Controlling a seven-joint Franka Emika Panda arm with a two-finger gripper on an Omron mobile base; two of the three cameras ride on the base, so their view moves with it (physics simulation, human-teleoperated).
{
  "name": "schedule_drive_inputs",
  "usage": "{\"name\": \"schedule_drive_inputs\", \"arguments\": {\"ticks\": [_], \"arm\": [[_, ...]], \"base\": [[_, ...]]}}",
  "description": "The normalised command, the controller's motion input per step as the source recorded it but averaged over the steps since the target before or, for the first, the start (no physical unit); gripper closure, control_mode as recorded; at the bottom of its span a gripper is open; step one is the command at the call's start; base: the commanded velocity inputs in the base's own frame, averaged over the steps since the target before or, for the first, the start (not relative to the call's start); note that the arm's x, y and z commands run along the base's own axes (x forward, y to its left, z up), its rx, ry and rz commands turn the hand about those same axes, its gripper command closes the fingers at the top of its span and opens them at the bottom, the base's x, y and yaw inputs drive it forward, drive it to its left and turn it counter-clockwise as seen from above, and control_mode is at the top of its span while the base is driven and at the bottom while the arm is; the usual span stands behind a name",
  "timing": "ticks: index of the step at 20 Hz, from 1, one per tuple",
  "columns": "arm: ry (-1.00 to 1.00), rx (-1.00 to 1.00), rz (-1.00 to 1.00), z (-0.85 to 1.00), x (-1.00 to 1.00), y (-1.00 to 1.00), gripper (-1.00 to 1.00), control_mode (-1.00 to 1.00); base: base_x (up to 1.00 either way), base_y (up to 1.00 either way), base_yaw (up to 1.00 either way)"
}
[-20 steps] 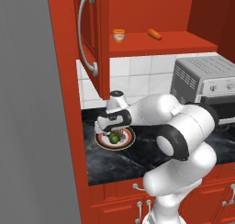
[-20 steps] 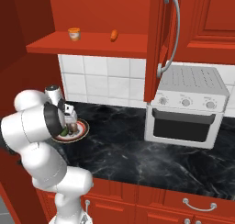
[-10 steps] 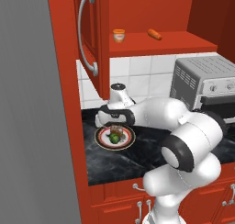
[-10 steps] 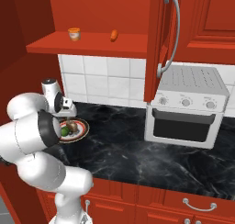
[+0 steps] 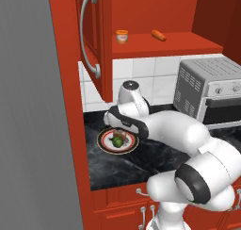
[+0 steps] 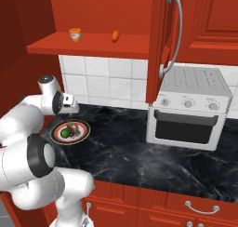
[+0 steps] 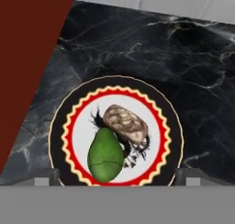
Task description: Pick the avocado and bread from the counter and place them on the plate. Then pick the jam from the cabinet and place it next to the plate. Lastly close the cabinet door.
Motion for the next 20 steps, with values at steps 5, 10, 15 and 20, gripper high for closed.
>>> {"name": "schedule_drive_inputs", "arguments": {"ticks": [5, 10, 15, 20], "arm": [[-0.15, 0.00, 0.00, 0.41, -0.28, -0.30, -1.00, -1.00], [-0.12, 0.00, 0.00, 0.43, -0.21, -0.27, -1.00, -1.00], [-0.11, 0.00, 0.00, 0.52, -0.15, -0.21, -1.00, -1.00], [-0.10, 0.00, 0.00, 0.57, -0.10, -0.10, -1.00, -1.00]], "base": [[0.00, 0.00, 0.00], [0.00, 0.00, 0.00], [0.00, 0.00, 0.00], [0.00, 0.00, 0.00]]}}
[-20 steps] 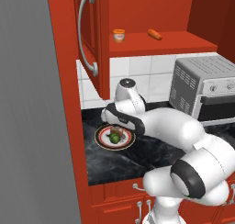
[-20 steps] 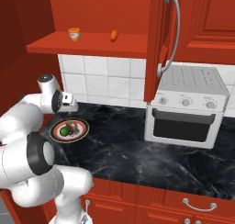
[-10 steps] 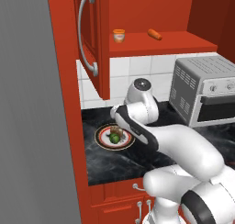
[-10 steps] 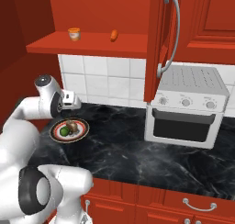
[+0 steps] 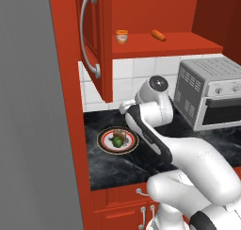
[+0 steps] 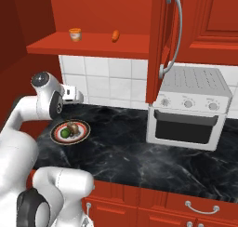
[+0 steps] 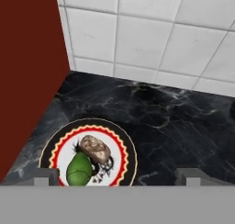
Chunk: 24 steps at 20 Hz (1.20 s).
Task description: Pick the avocado and bread from the counter and place them on the plate. Then pick the jam from the cabinet and place it next to the plate. Lastly close the cabinet door.
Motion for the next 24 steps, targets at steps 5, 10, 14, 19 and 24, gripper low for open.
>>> {"name": "schedule_drive_inputs", "arguments": {"ticks": [5, 10, 14, 19, 24], "arm": [[-0.09, 0.00, 0.00, 0.57, -0.07, -0.03, -1.00, -1.00], [-0.04, 0.00, 0.00, 0.54, -0.07, -0.02, -1.00, -1.00], [0.00, 0.00, 0.00, 0.52, -0.01, -0.03, -1.00, -1.00], [0.00, 0.00, 0.00, 0.51, -0.01, -0.05, -1.00, -1.00], [0.00, 0.00, 0.00, 0.51, 0.00, -0.02, -1.00, -1.00]], "base": [[0.00, 0.00, 0.00], [0.00, 0.00, 0.00], [0.00, 0.00, 0.00], [0.00, 0.00, 0.00], [0.00, 0.00, 0.00]]}}
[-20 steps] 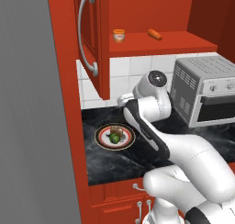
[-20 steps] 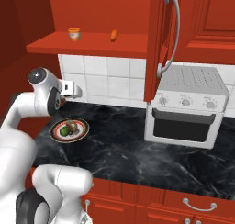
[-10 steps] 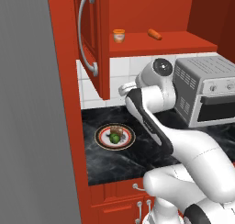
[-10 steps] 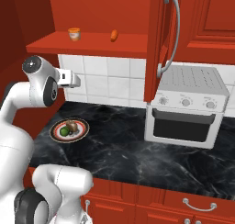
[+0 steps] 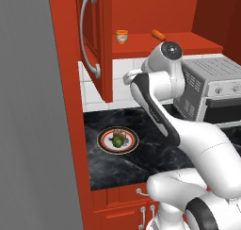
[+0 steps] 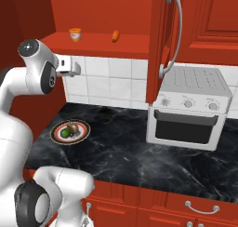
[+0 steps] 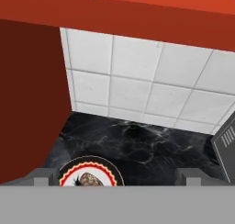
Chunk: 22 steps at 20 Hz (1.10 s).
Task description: Pick the avocado and bread from the counter and place them on the plate. Then pick the jam from the cabinet and place it next to the plate. Lastly close the cabinet door.
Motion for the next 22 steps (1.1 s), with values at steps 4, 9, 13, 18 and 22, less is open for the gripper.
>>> {"name": "schedule_drive_inputs", "arguments": {"ticks": [4, 9, 13, 18, 22], "arm": [[0.00, 0.00, 0.00, 0.42, 0.00, -0.01, -1.00, -1.00], [0.02, 0.00, 0.00, 0.35, 0.00, 0.00, -1.00, -1.00], [0.07, 0.01, -0.01, 0.39, 0.00, 0.00, -1.00, -1.00], [0.08, 0.02, -0.03, 0.38, 0.00, 0.00, -1.00, -1.00], [0.02, 0.00, -0.04, 0.34, 0.00, 0.00, -1.00, -1.00]], "base": [[0.00, 0.00, 0.00], [0.00, 0.00, 0.00], [0.00, 0.00, 0.00], [0.00, 0.00, 0.00], [0.00, 0.00, 0.00]]}}
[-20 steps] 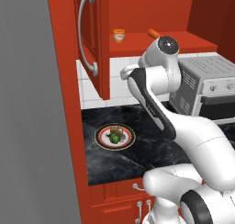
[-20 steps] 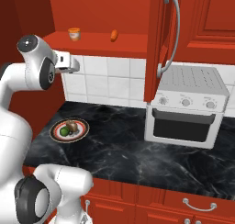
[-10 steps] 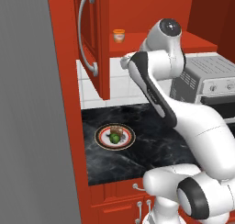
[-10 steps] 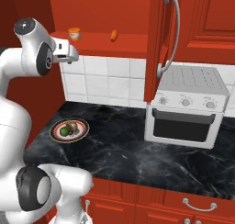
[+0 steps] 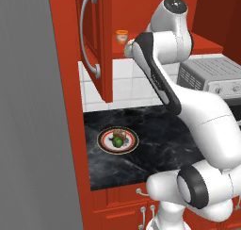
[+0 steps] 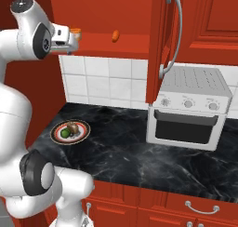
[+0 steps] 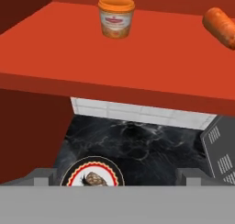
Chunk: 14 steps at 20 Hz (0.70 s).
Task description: Pick the avocado and bread from the counter and place them on the plate. Then pick the jam from the cabinet and place it next to the plate. Lastly close the cabinet door.
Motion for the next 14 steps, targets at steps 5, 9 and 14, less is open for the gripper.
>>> {"name": "schedule_drive_inputs", "arguments": {"ticks": [5, 9, 14], "arm": [[0.00, 0.00, -0.04, 0.19, 0.05, 0.00, -1.00, -1.00], [0.00, 0.00, -0.01, 0.08, 0.14, 0.00, -1.00, -1.00], [0.00, 0.01, 0.00, 0.00, 0.20, -0.03, -1.00, -1.00]], "base": [[0.00, 0.00, 0.00], [0.00, 0.00, 0.00], [0.00, 0.00, 0.00]]}}
